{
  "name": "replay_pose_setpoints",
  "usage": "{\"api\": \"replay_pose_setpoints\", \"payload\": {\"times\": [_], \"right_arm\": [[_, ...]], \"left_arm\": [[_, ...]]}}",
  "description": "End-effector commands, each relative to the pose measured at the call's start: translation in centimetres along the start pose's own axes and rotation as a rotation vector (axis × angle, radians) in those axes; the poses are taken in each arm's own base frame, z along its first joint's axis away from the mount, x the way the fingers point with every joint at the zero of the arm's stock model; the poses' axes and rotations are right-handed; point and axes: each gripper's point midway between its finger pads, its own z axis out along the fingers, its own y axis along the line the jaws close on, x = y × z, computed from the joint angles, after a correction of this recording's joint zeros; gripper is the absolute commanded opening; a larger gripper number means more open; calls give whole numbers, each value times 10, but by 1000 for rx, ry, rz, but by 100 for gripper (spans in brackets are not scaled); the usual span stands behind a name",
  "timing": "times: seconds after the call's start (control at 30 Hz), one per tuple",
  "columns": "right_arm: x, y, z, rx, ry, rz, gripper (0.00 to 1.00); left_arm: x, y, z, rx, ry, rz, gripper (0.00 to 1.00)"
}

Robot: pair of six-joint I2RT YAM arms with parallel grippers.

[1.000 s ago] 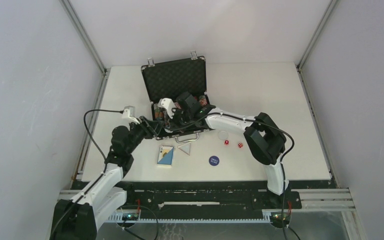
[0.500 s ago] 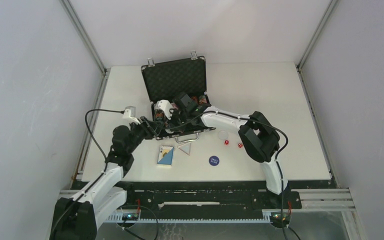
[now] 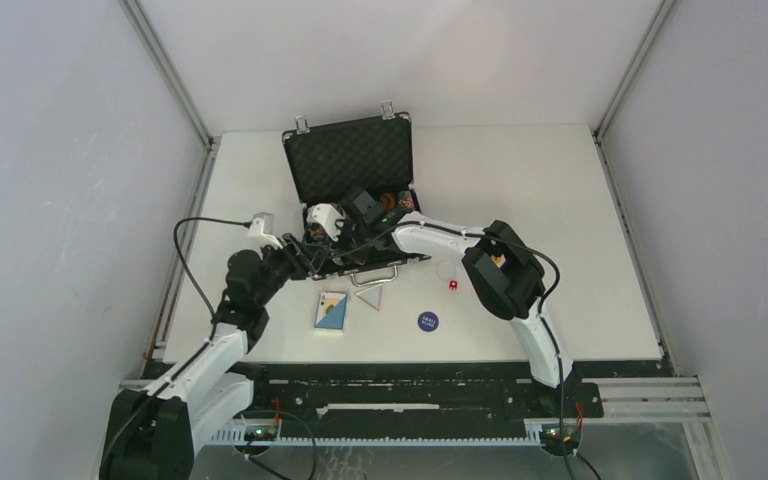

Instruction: Pack up texas hold em set

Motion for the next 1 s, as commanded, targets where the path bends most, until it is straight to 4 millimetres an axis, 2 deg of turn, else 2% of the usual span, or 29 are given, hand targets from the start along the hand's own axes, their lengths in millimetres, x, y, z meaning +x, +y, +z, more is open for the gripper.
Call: {"api": "replay_pose_setpoints", "payload": {"times": [0.0, 0.13, 0.2, 0.3, 0.33, 0.37, 0.67, 0.9, 0.97], "right_arm": [[-28, -31, -8, 121, -57, -67, 0], [-30, -34, -6, 148, -57, -79, 10], [-32, -35, -7, 158, -66, -74, 24], [-37, -39, -9, 184, -85, -64, 29], [-38, -40, -9, 190, -88, -62, 37], [-39, -42, -11, 202, -93, -61, 40], [-60, -38, -38, 217, -173, -55, 42], [-69, -30, -61, 211, -222, -35, 43], [-68, -27, -65, 206, -225, -27, 58]], "left_arm": [[-12, -7, 3, 27, -28, 32, 48], [-11, -7, 3, 29, -24, 33, 49], [-11, -6, 3, 28, -20, 33, 49], [-10, -7, 4, 31, -14, 31, 49], [-10, -7, 4, 33, -14, 32, 49], [-10, -7, 4, 33, -13, 31, 49], [-11, -11, 2, 46, -19, 29, 48], [-12, -15, 0, 64, -23, 22, 49], [-12, -16, 0, 71, -24, 19, 48]]}}
